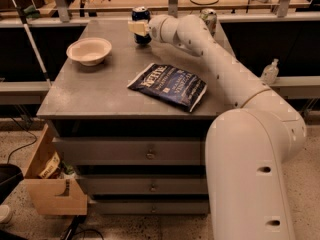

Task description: Pick pepsi can

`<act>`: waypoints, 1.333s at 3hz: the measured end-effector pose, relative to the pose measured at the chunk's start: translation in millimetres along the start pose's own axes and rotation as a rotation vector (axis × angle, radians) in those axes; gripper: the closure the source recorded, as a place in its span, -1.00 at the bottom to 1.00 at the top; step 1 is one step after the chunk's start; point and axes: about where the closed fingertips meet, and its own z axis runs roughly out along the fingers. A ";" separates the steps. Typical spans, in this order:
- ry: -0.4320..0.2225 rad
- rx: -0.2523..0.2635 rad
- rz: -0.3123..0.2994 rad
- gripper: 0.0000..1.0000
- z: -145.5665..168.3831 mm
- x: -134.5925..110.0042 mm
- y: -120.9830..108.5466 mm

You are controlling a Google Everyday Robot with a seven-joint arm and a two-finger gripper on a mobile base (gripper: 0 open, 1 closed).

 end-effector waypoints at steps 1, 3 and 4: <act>0.034 -0.002 -0.076 1.00 -34.6 -28.2 -8.8; 0.079 -0.051 -0.198 1.00 -124.6 -87.6 -4.9; 0.066 -0.069 -0.250 1.00 -171.6 -119.6 7.0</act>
Offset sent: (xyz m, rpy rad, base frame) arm -0.0812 -0.1094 0.1163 -0.2311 -0.0747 0.0701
